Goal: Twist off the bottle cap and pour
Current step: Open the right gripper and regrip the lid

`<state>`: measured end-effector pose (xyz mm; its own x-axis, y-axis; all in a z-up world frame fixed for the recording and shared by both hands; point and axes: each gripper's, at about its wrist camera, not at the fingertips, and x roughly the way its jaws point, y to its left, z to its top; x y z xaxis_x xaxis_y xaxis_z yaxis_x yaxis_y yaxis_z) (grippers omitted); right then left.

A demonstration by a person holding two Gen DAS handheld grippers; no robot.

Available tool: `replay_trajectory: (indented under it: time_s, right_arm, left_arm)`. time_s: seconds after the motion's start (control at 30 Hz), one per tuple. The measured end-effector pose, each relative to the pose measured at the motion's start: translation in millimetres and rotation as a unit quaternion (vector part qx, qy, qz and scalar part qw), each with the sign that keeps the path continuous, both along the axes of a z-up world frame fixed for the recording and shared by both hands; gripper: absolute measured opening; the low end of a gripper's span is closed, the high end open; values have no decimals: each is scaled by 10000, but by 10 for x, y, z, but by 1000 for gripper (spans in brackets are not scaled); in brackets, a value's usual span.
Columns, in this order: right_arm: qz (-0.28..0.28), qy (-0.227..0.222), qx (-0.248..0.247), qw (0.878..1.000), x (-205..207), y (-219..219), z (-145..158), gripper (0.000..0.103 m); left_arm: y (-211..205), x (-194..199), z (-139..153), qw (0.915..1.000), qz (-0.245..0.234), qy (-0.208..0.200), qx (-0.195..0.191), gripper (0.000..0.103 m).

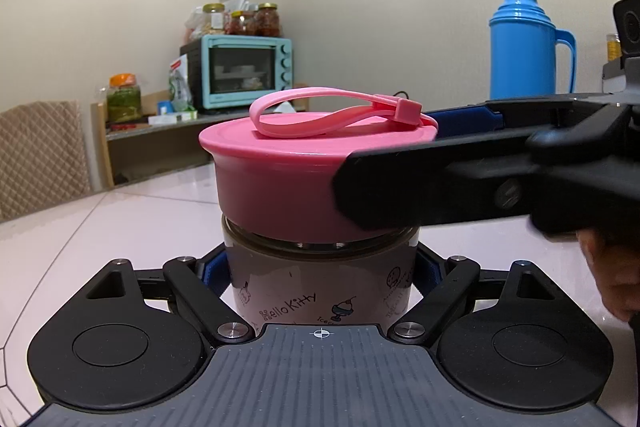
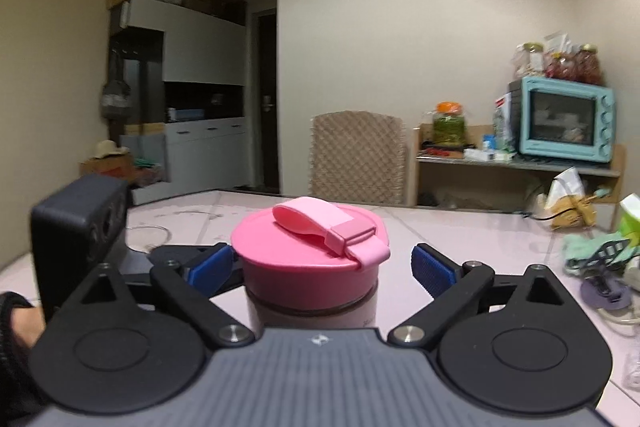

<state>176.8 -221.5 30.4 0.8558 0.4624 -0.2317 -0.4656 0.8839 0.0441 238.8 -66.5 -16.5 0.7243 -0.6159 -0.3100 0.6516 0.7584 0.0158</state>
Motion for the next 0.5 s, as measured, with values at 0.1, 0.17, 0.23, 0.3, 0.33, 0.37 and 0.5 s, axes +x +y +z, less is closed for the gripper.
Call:
replay_trajectory:
  time_s: [0.1, 0.17, 0.23, 0.3, 0.33, 0.37, 0.5]
  right_arm:
    - [-119, 23, 32, 9999, 19, 95, -31, 97]
    - [-197, 11, 35, 9998, 22, 142, -49, 97]
    - [-287, 29, 64, 9996, 29, 171, -64, 97]
    - [-375, 31, 55, 9993, 40, 201, -63, 96]
    - [-412, 29, 49, 9991, 44, 216, -62, 96]
    - [-433, 24, 47, 9990, 48, 228, -65, 96]
    - [-497, 11, 59, 9987, 73, 265, -66, 93]
  left_arm:
    - [1, 1, 0, 10000, 0, 1, -1, 90]
    - [2, 1, 0, 10000, -1, 1, -1, 90]
    - [3, 1, 0, 10000, -1, 1, -1, 90]
    - [3, 3, -1, 10000, -1, 1, -1, 90]
    - [3, 2, -1, 10000, -1, 0, -1, 90]
    - [3, 3, -1, 10000, -1, 0, -1, 90]
    - [4, 2, -2, 10000, -1, 0, 0, 90]
